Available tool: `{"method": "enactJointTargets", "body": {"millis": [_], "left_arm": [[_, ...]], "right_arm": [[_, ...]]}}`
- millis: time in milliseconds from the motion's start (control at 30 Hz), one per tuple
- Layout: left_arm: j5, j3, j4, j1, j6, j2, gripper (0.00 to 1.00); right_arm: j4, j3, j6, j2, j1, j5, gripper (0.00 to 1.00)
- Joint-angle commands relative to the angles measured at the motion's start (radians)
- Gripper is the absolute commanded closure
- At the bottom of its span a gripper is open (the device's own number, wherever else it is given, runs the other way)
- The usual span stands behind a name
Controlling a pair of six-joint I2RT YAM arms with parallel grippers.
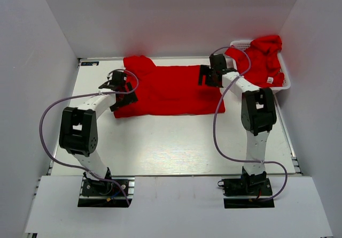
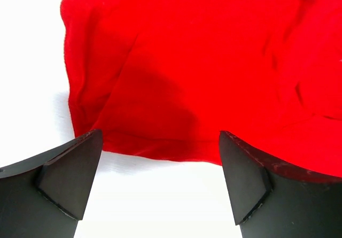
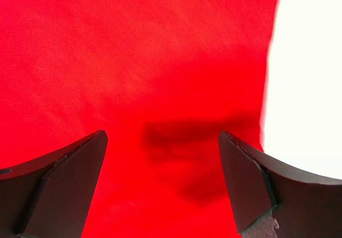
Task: Fold and stack the t-shirts
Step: Fold the flattened tshirt in 1/3 of the way
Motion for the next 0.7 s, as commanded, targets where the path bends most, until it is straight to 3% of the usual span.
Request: {"method": "enactJointTargets", "body": {"millis": [0,167,433,667], "left_arm": [[-0.018,0.027,0.017,0.013,-0.004,-0.080,0.00],[0.064,0.047,0.084,0.024,0.007,-0.032,0.00],[0.160,0.058,0.166,0.024,0.036,0.115,0.00],[0.160,-0.067,0.135,0.024,0.009,0.102,0.00]], "right_arm": [[-0.070,-0.098,0.040,-0.114,-0.015,0.111,0.10],[-0.067,-0.252,0.080,-0.200,-0.038,0.073,0.10],[0.128,-0.372,0.014,-0.183,-0.033,-0.295,0.10],[0.122,-0.523,0.092,-0.181,-0.044,-0.286,0.10]]}}
